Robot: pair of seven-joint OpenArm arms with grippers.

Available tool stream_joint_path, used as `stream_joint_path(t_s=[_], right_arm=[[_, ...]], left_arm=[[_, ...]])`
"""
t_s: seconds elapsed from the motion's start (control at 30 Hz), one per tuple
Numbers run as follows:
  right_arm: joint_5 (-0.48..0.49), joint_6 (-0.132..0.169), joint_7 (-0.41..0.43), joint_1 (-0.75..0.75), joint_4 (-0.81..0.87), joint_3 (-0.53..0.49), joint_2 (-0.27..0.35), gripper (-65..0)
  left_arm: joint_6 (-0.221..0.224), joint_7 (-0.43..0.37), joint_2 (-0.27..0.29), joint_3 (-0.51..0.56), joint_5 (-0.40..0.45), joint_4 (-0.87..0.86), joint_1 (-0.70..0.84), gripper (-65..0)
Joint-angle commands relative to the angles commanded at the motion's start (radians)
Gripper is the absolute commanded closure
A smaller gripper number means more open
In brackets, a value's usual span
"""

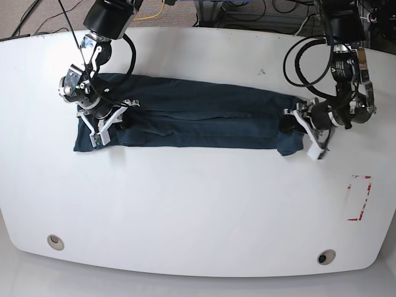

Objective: Layout the t-shirt on the table in an organized manner, then fold the t-shirt properly
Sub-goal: 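Carry the strip end with the left gripper toward the right gripper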

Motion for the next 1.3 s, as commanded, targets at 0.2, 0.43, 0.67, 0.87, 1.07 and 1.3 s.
stream_joint_path(t_s=[0.2, 0.43, 0.67, 0.87, 1.07, 1.3], right_arm=[[0.000, 0.000, 0.000, 0.000, 0.000, 0.000, 0.000, -11.1], [-0.002, 0.000, 0.000, 0.000, 0.000, 0.000, 0.000, -11.1], [-0.002, 0.000, 0.000, 0.002, 0.000, -0.002, 0.000, -11.1], [0.000, 0.000, 0.000, 0.002, 0.000, -0.002, 0.000, -11.1], [0.000, 0.000, 0.000, 0.002, 0.000, -0.005, 0.000, -11.1], [0.000, 0.000, 0.000, 0.002, 0.000, -0.006, 0.000, -11.1]], left_arm=[[0.015, -0.002, 0.072, 0.064, 0.005, -0.006, 0.005, -5.8], [0.035, -0.002, 0.146, 0.114, 0.006, -0.008, 0.003, -6.0], [0.034, -0.002, 0.201, 0.129, 0.038, -0.035, 0.002, -6.0], [0.032, -0.006, 0.210, 0.129, 0.074, -0.063, -0.008, -6.1], [0.032, -0.006, 0.209, 0.129, 0.077, -0.063, -0.034, -6.3], [0.032, -0.003, 0.232, 0.129, 0.077, -0.063, -0.058, -8.5]])
